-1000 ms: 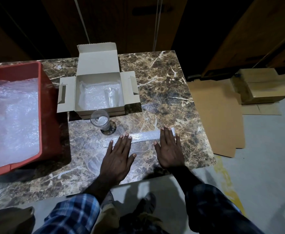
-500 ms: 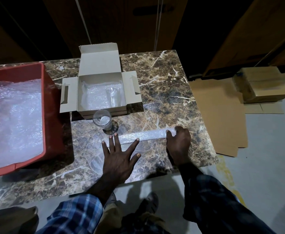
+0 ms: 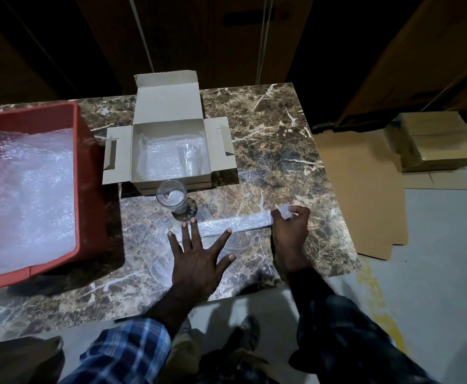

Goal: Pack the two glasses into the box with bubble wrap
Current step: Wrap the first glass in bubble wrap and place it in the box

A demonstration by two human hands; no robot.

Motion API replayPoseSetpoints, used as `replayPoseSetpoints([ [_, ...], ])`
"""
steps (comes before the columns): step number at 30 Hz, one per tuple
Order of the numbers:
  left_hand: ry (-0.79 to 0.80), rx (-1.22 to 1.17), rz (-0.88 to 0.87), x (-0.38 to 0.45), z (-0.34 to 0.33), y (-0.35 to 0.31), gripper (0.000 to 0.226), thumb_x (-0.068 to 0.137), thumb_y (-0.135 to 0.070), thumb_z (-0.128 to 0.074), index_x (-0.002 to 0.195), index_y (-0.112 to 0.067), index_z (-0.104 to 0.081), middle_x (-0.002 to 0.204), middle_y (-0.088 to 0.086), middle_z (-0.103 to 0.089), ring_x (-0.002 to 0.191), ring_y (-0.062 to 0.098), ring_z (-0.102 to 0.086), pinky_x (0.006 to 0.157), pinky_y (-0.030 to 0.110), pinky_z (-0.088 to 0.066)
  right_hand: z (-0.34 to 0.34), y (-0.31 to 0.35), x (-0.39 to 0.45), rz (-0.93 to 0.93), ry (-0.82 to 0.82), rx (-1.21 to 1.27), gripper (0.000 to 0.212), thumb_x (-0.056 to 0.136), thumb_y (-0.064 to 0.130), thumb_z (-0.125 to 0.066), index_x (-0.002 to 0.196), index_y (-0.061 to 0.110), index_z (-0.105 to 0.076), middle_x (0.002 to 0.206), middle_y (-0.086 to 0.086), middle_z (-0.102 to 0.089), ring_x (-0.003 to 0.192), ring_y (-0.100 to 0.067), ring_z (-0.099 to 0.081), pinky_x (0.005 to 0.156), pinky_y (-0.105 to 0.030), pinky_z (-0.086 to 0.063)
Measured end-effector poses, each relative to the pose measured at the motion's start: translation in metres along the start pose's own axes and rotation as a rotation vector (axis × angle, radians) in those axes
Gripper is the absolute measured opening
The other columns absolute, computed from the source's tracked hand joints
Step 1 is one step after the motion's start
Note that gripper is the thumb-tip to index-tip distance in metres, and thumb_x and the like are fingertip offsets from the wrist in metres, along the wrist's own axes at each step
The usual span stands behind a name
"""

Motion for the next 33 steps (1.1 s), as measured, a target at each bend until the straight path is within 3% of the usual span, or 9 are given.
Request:
replayPoseSetpoints([
  [4,-0.008,-0.004,0.001,0.000,0.001,0.000,0.062,0.097,-0.073,-0.014,0.155,-0.051,-0.008,0.159,0.036,-0.006,0.149,0.052,-0.005,0.112,0.073,-0.004,-0.026,-0.009,-0.018,-0.261,0.091,0.570,0.044,0.074,0.002,-0.084,0.106,0.016,-0.057,0.099,-0.002,-0.071,0.091,-0.023,-0.069,0.090,-0.050,-0.056],
  [7,-0.004,-0.018,-0.006,0.000,0.000,0.001,0.062,0.098,-0.072,-0.015,0.155,-0.049,-0.007,0.160,0.035,-0.004,0.149,0.051,-0.003,0.114,0.072,-0.002,-0.039,-0.021,-0.035,-0.234,0.138,0.384,0.028,0.072,0.015,-0.085,0.095,0.019,-0.069,0.086,0.006,-0.075,0.083,-0.019,-0.071,0.089,-0.050,-0.056],
  [12,0.030,-0.067,-0.017,-0.002,-0.001,0.007,0.064,0.098,-0.071,-0.009,0.156,-0.046,0.000,0.162,0.031,-0.001,0.151,0.046,0.004,0.117,0.066,0.003,-0.050,-0.012,-0.070,0.401,0.123,-0.190,0.015,0.085,0.013,-0.069,0.100,0.010,-0.066,0.095,-0.007,-0.069,0.087,-0.028,-0.065,0.077,-0.037,-0.052],
  [14,0.048,-0.077,-0.057,-0.003,-0.001,0.010,0.065,0.100,-0.068,-0.008,0.158,-0.041,0.001,0.163,0.027,0.000,0.152,0.041,0.007,0.118,0.064,0.004,-0.056,-0.010,-0.077,0.596,0.116,-0.277,0.025,0.090,0.007,-0.063,0.115,0.003,-0.064,0.108,-0.015,-0.066,0.096,-0.032,-0.062,0.081,-0.038,-0.052],
  [21,-0.039,-0.282,-0.056,-0.012,0.007,0.034,0.063,0.106,-0.051,-0.024,0.157,-0.015,-0.027,0.165,0.008,-0.019,0.154,0.025,-0.008,0.123,0.048,0.002,-0.066,-0.008,-0.083,1.011,0.143,-0.423,0.033,0.092,0.004,-0.049,0.120,0.003,-0.067,0.088,-0.013,-0.055,0.080,-0.027,-0.046,0.076,-0.037,-0.038],
  [23,-0.172,-0.426,-0.010,-0.016,0.020,0.039,0.054,0.106,-0.045,-0.030,0.139,-0.009,-0.052,0.142,0.009,-0.052,0.141,0.032,-0.037,0.120,0.047,-0.020,-0.069,-0.010,-0.084,1.071,0.149,-0.465,0.033,0.091,0.001,-0.051,0.119,0.003,-0.069,0.084,-0.012,-0.053,0.077,-0.026,-0.042,0.072,-0.036,-0.036],
  [25,-0.308,-0.644,0.185,-0.018,0.030,0.051,0.049,0.102,-0.047,-0.039,0.119,-0.009,-0.065,0.106,0.003,-0.059,0.113,0.028,-0.052,0.099,0.033,-0.039,-0.071,-0.012,-0.083,1.088,0.144,-0.477,0.033,0.089,-0.001,-0.056,0.117,0.005,-0.071,0.082,-0.011,-0.053,0.076,-0.023,-0.039,0.070,-0.034,-0.035],
  [30,-0.258,-0.884,0.457,-0.008,0.029,0.073,0.050,0.093,-0.066,-0.049,0.094,-0.025,-0.077,0.077,-0.001,-0.066,0.087,0.011,-0.056,0.069,0.009,-0.034,-0.072,-0.018,-0.078,1.082,0.143,-0.482,0.036,0.083,-0.004,-0.064,0.114,0.011,-0.075,0.081,-0.010,-0.054,0.076,-0.021,-0.040,0.066,-0.031,-0.036],
  [33,-0.255,-0.953,0.478,-0.003,0.029,0.073,0.057,0.091,-0.066,-0.052,0.069,-0.015,-0.065,0.063,-0.002,-0.062,0.069,0.012,-0.056,0.064,0.023,-0.042,-0.072,-0.019,-0.078,1.054,0.154,-0.490,0.045,0.076,-0.011,-0.073,0.115,0.012,-0.075,0.081,-0.011,-0.054,0.075,-0.025,-0.046,0.068,-0.029,-0.032],
])
Point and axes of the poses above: each hand's wrist, its own x-axis towards the middle knuckle, its own z-axis out of the back of the hand, y = z × x, the point moved 4 cm from there along x, towards the middle knuckle
